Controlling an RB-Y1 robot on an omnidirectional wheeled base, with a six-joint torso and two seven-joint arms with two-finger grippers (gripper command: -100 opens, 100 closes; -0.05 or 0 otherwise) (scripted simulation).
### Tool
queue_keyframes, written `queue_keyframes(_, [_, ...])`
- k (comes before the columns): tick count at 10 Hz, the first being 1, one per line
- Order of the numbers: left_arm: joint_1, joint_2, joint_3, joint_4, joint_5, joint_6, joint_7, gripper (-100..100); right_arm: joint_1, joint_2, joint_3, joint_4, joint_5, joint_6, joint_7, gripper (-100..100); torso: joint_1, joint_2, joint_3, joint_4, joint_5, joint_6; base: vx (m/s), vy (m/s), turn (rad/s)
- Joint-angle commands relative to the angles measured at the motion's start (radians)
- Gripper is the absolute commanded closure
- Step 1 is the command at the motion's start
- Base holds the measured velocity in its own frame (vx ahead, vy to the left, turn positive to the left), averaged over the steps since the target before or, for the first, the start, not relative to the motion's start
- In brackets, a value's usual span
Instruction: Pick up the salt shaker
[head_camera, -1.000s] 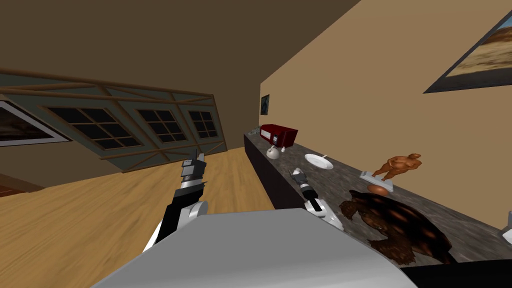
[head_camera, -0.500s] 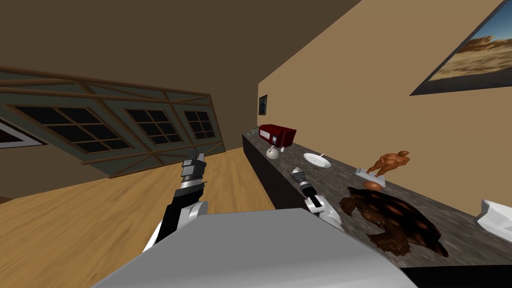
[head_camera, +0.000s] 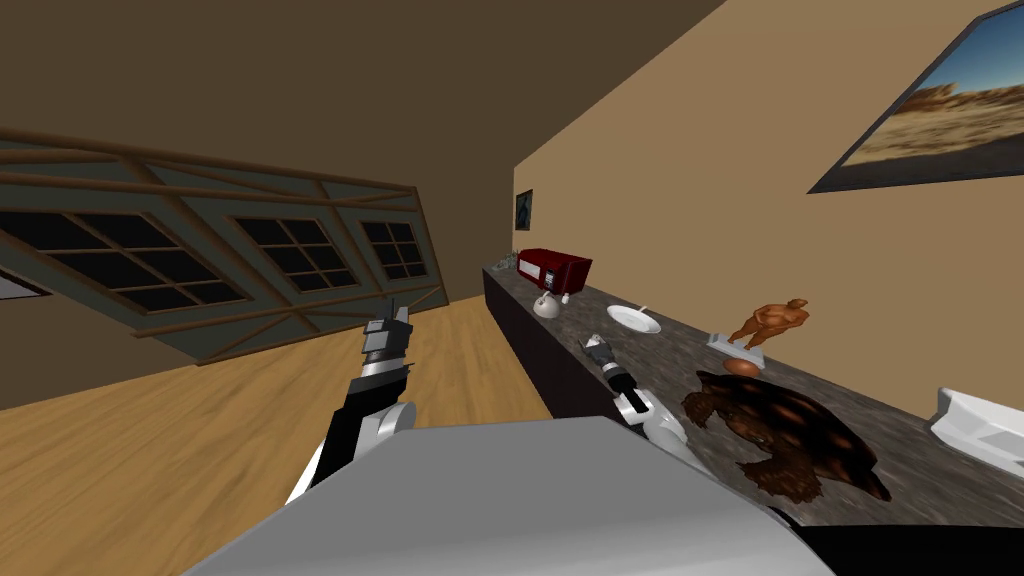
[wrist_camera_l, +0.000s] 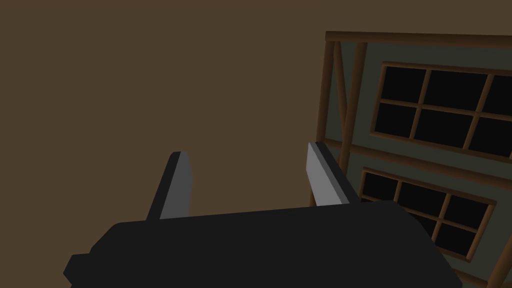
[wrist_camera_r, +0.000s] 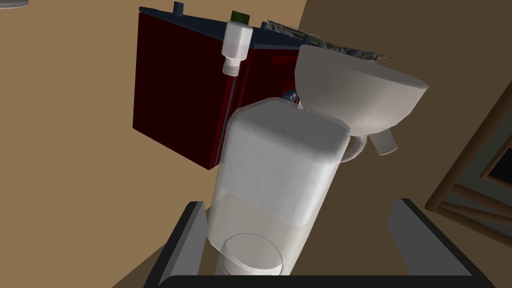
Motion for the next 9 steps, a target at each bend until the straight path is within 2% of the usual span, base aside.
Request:
queue_keyframes(1, [0.0,0.0,0.0,0.0,0.0,0.0,0.0,0,-0.043,-0.05,0.045,0.05,-0.05,-0.037,0.012,-100,0.0,0.0,0.0,0.0,0.0,0.0,0.016,0.056,-0.145])
queue_keyframes(3, [0.0,0.0,0.0,0.0,0.0,0.0,0.0,0,-0.043,-0.06,0.045,0.106,-0.062,-0.037,0.012,-100,0.001,0.0,0.0,0.0,0.0,0.0,0.019,0.054,-0.038])
queue_keyframes(4, [0.0,0.0,0.0,0.0,0.0,0.0,0.0,0,-0.086,-0.11,0.087,0.149,-0.109,-0.076,0.025,-100,0.0,0.0,0.0,0.0,0.0,0.0,0.036,0.069,-0.148])
queue_keyframes(5, [0.0,0.0,0.0,0.0,0.0,0.0,0.0,0,-0.086,-0.117,0.087,0.195,-0.122,-0.076,0.025,-100,0.002,-0.001,-0.001,0.0,0.0,0.0,0.029,0.075,-0.081])
queue_keyframes(6, [0.0,0.0,0.0,0.0,0.0,0.0,0.0,0,-0.129,-0.159,0.129,0.23,-0.16,-0.116,0.037,-100,0.002,-0.001,-0.001,0.0,0.0,0.0,0.035,0.085,-0.145])
queue_keyframes(7, [0.0,0.0,0.0,0.0,0.0,0.0,0.0,0,-0.129,-0.175,0.129,0.264,-0.181,-0.116,0.037,-100,0.003,-0.001,-0.001,0.0,0.001,0.0,0.02,0.085,-0.068])
queue_keyframes(8, [0.0,0.0,0.0,0.0,0.0,0.0,0.0,0,-0.172,-0.212,0.171,0.32,-0.214,-0.156,0.05,-100,0.003,-0.001,0.0,0.0,0.001,0.0,0.003,0.11,-0.154])
queue_keyframes(9, [0.0,0.0,0.0,0.0,0.0,0.0,0.0,0,-0.172,-0.232,0.171,0.364,-0.24,-0.156,0.05,-100,0.004,0.001,0.0,0.0,0.001,0.001,0.013,0.091,-0.069])
